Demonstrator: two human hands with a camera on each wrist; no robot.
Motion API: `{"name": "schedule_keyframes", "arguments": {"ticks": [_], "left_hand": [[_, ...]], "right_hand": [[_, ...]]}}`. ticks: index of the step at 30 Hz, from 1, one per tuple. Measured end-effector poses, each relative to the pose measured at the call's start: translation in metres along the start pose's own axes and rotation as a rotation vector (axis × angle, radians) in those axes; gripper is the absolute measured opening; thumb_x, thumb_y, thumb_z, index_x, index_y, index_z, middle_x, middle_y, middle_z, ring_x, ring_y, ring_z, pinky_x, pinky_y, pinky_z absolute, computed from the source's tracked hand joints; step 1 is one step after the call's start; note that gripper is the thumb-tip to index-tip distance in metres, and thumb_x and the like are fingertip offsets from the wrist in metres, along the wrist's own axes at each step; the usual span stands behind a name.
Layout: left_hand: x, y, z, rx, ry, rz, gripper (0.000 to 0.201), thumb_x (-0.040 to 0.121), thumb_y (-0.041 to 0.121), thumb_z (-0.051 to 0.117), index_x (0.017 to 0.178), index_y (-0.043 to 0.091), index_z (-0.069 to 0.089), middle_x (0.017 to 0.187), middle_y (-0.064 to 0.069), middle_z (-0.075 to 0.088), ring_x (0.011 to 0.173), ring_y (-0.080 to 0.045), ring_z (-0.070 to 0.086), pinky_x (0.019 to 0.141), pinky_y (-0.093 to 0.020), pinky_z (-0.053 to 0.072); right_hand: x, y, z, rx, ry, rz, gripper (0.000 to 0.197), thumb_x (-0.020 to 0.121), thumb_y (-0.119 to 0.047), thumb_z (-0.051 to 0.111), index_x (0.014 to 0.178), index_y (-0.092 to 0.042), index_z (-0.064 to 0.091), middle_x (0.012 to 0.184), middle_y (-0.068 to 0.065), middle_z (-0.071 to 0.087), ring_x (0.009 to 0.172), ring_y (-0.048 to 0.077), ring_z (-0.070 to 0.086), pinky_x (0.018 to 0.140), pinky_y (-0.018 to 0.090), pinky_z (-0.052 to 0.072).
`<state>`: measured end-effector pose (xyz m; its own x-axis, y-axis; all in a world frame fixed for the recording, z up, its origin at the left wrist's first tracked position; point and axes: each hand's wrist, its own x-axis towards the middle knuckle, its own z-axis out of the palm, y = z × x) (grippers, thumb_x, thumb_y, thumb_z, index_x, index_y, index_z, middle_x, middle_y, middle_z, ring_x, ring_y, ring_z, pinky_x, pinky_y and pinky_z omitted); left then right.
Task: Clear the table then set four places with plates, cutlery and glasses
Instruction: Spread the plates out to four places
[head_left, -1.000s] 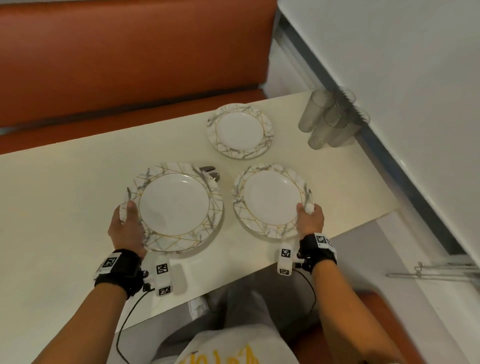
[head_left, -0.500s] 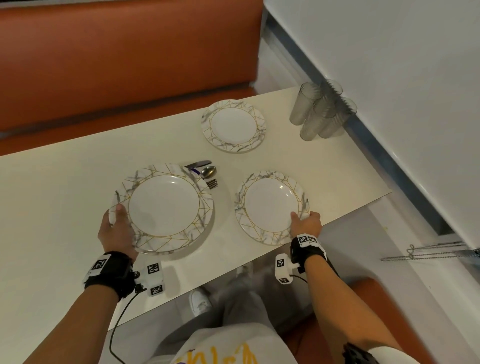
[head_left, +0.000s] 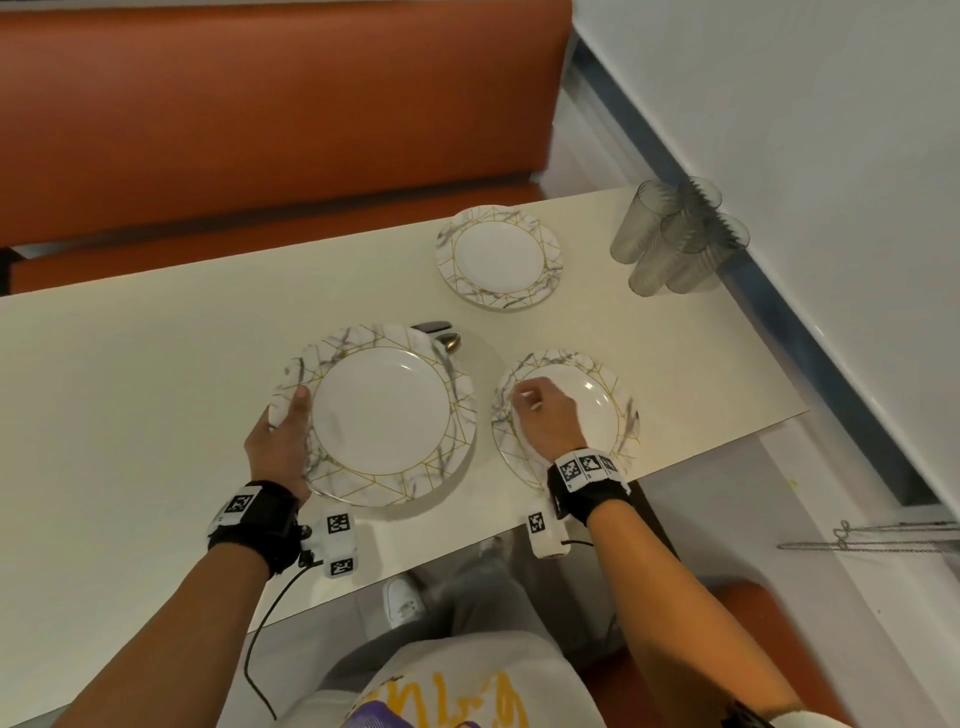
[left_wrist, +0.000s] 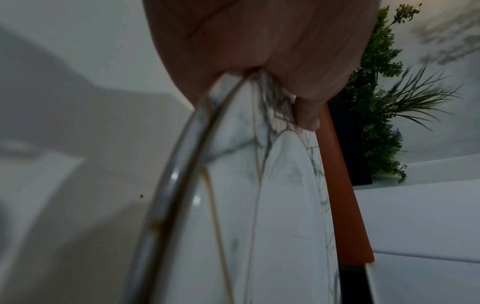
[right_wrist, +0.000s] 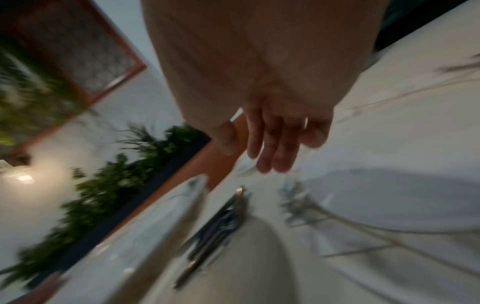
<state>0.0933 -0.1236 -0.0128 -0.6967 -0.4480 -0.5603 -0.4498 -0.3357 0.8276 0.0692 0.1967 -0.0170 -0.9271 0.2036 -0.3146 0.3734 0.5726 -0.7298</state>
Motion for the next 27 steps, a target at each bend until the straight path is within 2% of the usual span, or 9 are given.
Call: {"name": "schedule_keyframes", "arguments": {"ticks": [1,3,5,9,13,19,23,25,27], "left_hand": [[-0.002,0.001,0.001,0.006,-0.015,-0.003,0.024,0.088,0.047,0.079,0.102,0.028,0.076,0.104,0.002,0.079,0.101,-0.023,0.074,0.091,-0.047,0.059],[-0.003,0.004,0.003,0.012,-0.027,-0.014,0.023,0.088,0.047,0.078,0.100,0.028,0.075,0.104,0.001,0.079,0.102,-0.024,0.074,0.093,-0.048,0.059],[-0.005,0.009,0.003,-0.005,-0.012,-0.025,0.019,0.092,0.046,0.075,0.095,0.028,0.070,0.097,0.001,0.076,0.097,-0.023,0.072,0.092,-0.045,0.057],[-0.002,0.018,-0.006,-0.017,0.034,-0.044,0.052,0.092,0.061,0.066,0.123,0.019,0.071,0.110,-0.003,0.076,0.101,-0.024,0.073,0.083,-0.036,0.059],[0.004,0.025,-0.021,-0.094,0.137,-0.075,0.045,0.096,0.056,0.064,0.124,0.021,0.071,0.108,-0.002,0.076,0.098,-0.023,0.073,0.074,-0.032,0.057],[0.010,0.027,-0.049,-0.150,0.324,-0.126,0.051,0.095,0.045,0.071,0.135,0.015,0.064,0.118,-0.006,0.074,0.107,-0.032,0.071,0.091,-0.045,0.058],[0.009,0.022,-0.060,-0.184,0.456,-0.136,0.053,0.096,0.044,0.070,0.137,0.012,0.063,0.125,-0.005,0.071,0.114,-0.028,0.068,0.081,-0.030,0.053],[0.007,0.022,-0.061,-0.193,0.508,-0.131,0.058,0.098,0.045,0.066,0.143,0.009,0.058,0.132,-0.001,0.063,0.117,-0.023,0.061,0.087,-0.028,0.046],[0.004,0.023,-0.064,-0.198,0.539,-0.120,0.056,0.102,0.042,0.061,0.147,0.009,0.054,0.129,-0.004,0.059,0.121,-0.025,0.057,0.090,-0.026,0.043]], "right_hand": [[-0.001,-0.018,0.007,0.030,-0.124,-0.012,0.034,0.099,-0.037,0.061,0.125,-0.015,0.059,0.106,-0.002,0.063,0.092,0.010,0.064,0.069,0.009,0.044],[0.001,-0.046,0.021,-0.026,-0.271,-0.035,0.061,0.091,-0.053,0.067,0.136,-0.016,0.051,0.115,0.001,0.061,0.100,0.013,0.061,0.080,0.019,0.046],[0.011,-0.063,0.029,-0.176,-0.286,-0.088,0.074,0.084,-0.051,0.075,0.141,-0.013,0.046,0.123,0.005,0.059,0.110,0.021,0.058,0.088,0.030,0.047],[0.039,-0.090,0.031,-0.245,-0.273,-0.131,0.068,0.083,-0.039,0.079,0.136,-0.010,0.050,0.122,0.009,0.061,0.102,0.020,0.057,0.081,0.029,0.046],[0.076,-0.124,0.020,-0.041,-0.218,-0.121,0.053,0.094,-0.022,0.068,0.141,-0.010,0.046,0.139,0.006,0.052,0.114,0.016,0.049,0.092,0.024,0.038],[0.142,-0.158,0.051,0.168,-0.072,-0.021,0.041,0.102,-0.019,0.053,0.141,-0.015,0.043,0.131,0.012,0.056,0.102,0.028,0.062,0.080,0.032,0.048],[0.174,-0.169,0.097,0.181,-0.116,0.049,0.042,0.102,-0.015,0.050,0.144,-0.014,0.043,0.135,0.013,0.057,0.105,0.027,0.062,0.083,0.032,0.050],[0.184,-0.177,0.123,0.145,-0.165,0.049,0.040,0.102,-0.013,0.050,0.141,-0.014,0.046,0.131,0.012,0.061,0.097,0.025,0.059,0.078,0.030,0.047],[0.190,-0.184,0.148,0.099,-0.229,0.054,0.039,0.100,-0.013,0.051,0.139,-0.015,0.049,0.129,0.014,0.063,0.100,0.028,0.062,0.076,0.030,0.047]]}}
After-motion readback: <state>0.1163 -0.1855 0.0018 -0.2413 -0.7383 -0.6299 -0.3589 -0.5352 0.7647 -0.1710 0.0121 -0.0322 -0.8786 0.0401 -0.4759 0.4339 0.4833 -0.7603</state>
